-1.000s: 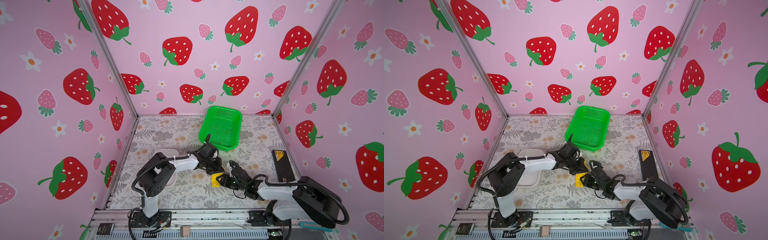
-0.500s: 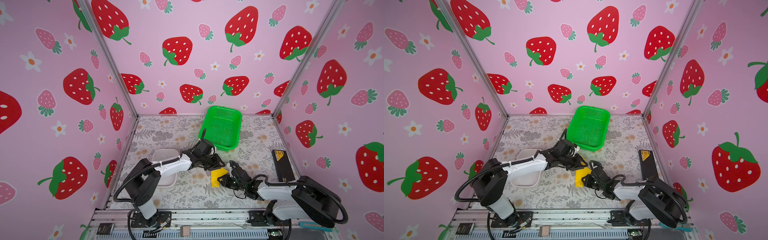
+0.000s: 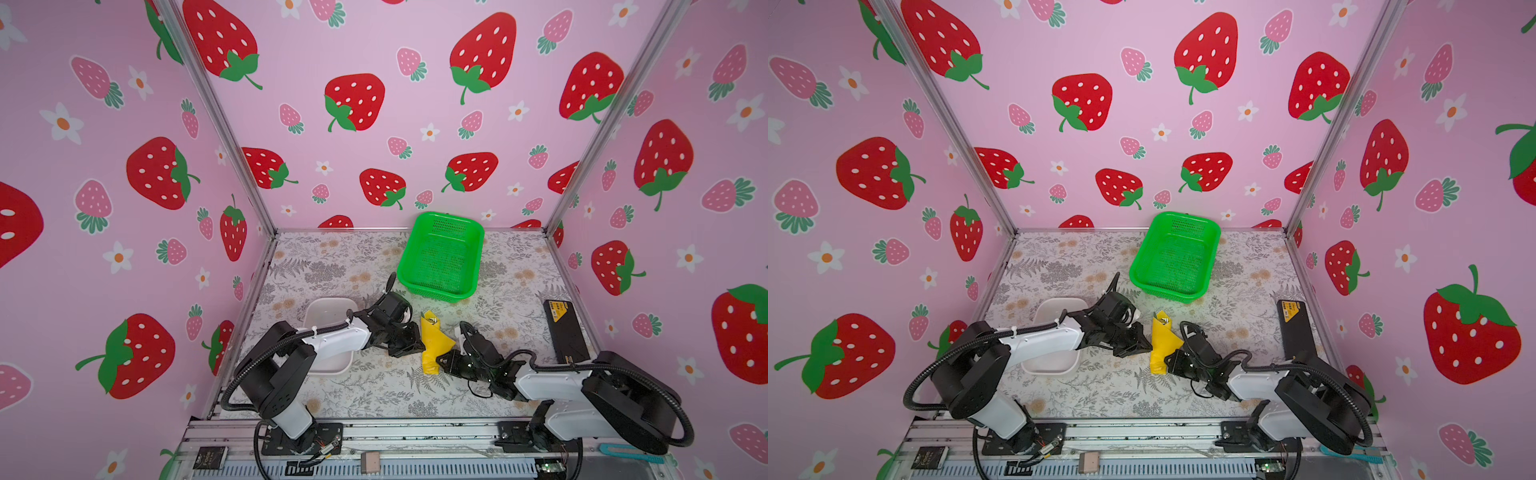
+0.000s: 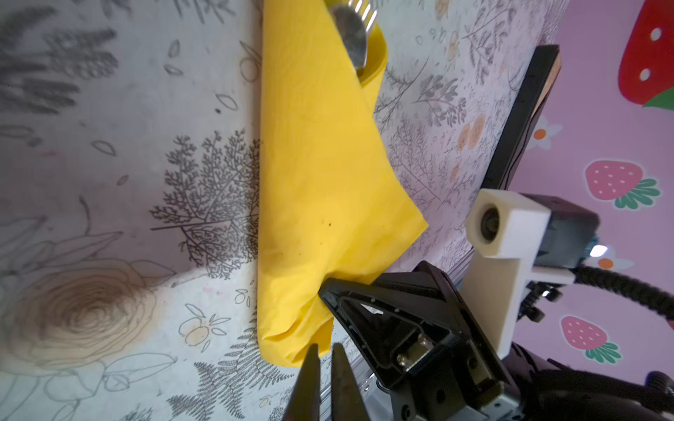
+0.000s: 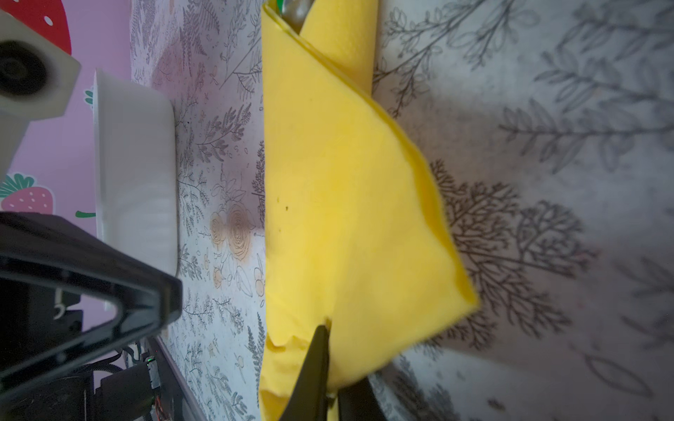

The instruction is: Place the utensils on the paper napkin and roll it up

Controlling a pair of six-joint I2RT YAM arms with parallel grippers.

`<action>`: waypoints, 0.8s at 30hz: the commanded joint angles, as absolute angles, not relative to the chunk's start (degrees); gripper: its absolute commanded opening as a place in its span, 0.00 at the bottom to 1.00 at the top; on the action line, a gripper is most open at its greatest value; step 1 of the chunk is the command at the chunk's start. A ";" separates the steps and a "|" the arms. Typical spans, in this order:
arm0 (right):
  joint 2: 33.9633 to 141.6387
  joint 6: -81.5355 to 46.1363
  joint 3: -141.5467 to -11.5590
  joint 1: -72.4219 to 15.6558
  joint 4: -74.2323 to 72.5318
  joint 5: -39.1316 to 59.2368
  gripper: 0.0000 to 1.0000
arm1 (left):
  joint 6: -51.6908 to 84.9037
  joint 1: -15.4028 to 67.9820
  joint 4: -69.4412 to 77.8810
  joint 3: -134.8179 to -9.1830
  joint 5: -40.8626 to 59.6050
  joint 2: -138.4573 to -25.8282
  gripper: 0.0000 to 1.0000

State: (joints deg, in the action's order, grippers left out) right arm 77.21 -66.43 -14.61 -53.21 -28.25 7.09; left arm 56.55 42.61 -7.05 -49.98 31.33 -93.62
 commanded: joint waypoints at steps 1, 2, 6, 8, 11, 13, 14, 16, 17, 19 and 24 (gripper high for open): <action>77.95 -67.50 -14.33 -52.90 -28.06 6.77 0.10 | 54.73 43.64 -9.88 -50.63 34.43 -94.92 0.08; 78.04 -67.50 -14.33 -52.90 -27.91 6.76 0.09 | 54.18 44.00 -9.84 -50.77 34.77 -95.20 0.07; 78.20 -67.54 -14.42 -52.82 -27.41 6.73 0.09 | 51.37 45.45 -15.21 -53.28 34.07 -96.75 0.07; 78.21 -67.59 -14.41 -52.76 -27.39 6.69 0.09 | 50.89 46.21 -15.70 -53.82 34.25 -97.44 0.07; 78.48 -67.67 -14.41 -52.82 -27.35 6.74 0.09 | 50.47 46.75 -15.79 -54.95 34.78 -98.63 0.07; 78.59 -67.68 -14.41 -52.78 -27.44 6.71 0.09 | 50.29 47.01 -15.91 -55.53 34.98 -99.48 0.07; 78.66 -67.68 -14.50 -52.82 -27.50 6.77 0.09 | 50.33 47.17 -15.76 -55.84 35.15 -99.92 0.04; 78.83 -67.68 -14.58 -52.82 -27.42 6.93 0.09 | 49.72 47.54 -15.96 -56.63 35.46 -100.66 0.02; 78.91 -67.63 -14.59 -52.81 -27.43 6.94 0.09 | 49.28 47.71 -16.50 -57.11 35.20 -101.14 0.03; 78.94 -67.63 -14.59 -52.78 -27.42 6.97 0.09 | 48.54 47.93 -17.30 -57.89 34.57 -102.22 0.03; 79.15 -67.52 -14.67 -52.80 -27.44 7.10 0.09 | 48.61 48.94 -16.78 -59.18 35.76 -104.95 0.03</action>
State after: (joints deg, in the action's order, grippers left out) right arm 77.95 -66.63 -14.61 -53.06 -29.02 7.49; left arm 49.50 48.14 -15.25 -56.95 34.46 -103.55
